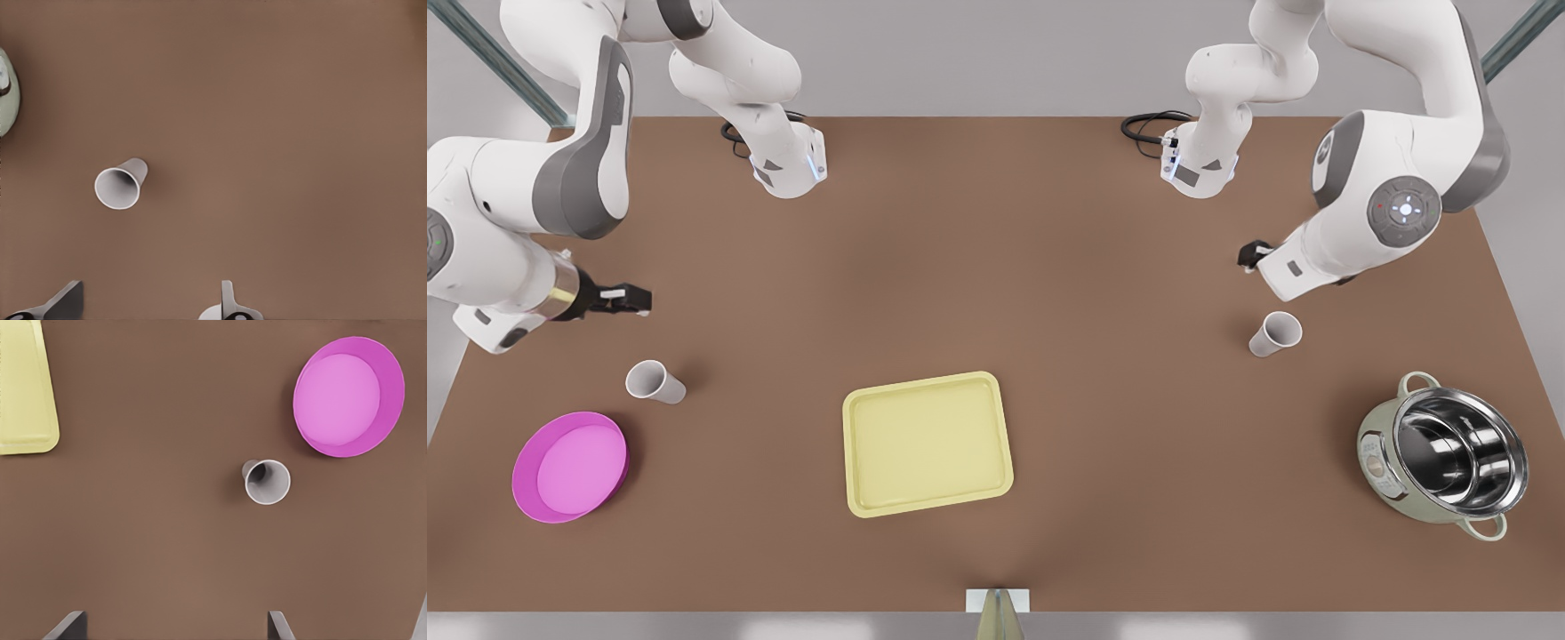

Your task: Use both arms to respectively pick up the white IKEA cups from the middle-left and middle-right positions, then place the white IKEA cups onto the middle-middle tray, ensuring that the cups remain upright and do not tip over

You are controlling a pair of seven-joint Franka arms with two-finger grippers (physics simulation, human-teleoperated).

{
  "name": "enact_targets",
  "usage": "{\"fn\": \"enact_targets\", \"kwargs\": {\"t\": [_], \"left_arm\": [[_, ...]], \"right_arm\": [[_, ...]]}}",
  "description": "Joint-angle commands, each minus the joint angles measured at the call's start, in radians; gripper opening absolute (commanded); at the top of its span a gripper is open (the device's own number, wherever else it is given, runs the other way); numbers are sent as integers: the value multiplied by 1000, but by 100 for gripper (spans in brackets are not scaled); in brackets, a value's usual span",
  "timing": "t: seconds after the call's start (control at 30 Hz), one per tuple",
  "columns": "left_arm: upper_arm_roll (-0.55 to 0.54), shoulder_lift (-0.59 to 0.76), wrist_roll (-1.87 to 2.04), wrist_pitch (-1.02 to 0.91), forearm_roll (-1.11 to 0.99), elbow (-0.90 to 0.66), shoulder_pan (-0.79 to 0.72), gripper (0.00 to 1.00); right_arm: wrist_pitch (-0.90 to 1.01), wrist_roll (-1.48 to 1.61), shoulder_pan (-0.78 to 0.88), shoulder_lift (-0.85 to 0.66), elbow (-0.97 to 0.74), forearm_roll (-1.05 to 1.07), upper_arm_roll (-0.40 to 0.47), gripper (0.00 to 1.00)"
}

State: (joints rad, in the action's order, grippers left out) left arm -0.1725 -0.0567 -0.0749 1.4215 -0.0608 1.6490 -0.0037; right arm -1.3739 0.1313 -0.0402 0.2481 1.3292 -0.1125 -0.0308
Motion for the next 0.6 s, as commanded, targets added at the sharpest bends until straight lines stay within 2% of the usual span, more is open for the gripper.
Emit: {"fn": "enact_targets", "kwargs": {"t": [0.0, 0.07, 0.2, 0.33, 0.43, 0.47, 0.57], "left_arm": [[-1, 0, -45, 109, -1, 0, 57, 100], [-1, -22, -45, 111, -1, 0, 60, 100], [8, -193, -95, 359, -2, 2, 203, 100], [152, -190, -126, 603, 1, 242, 198, 100], [180, -164, -184, 666, 1, 368, 208, 100], [200, -153, -187, 744, 1, 436, 208, 100], [203, -150, -186, 813, 1, 511, 208, 100]], "right_arm": [[-76, 82, -3, -1, 2, 10, 2, 100], [-47, 80, 8, -1, 5, -6, 0, 100], [-42, 106, -6, 77, 4, -9, 5, 100], [-102, 108, -75, 163, -1, -6, 12, 100], [-134, 108, -112, 209, 2, -10, 12, 100], [-159, 110, -135, 229, 5, -4, 12, 100], [-214, 111, -172, 283, 7, 0, 11, 100]]}}
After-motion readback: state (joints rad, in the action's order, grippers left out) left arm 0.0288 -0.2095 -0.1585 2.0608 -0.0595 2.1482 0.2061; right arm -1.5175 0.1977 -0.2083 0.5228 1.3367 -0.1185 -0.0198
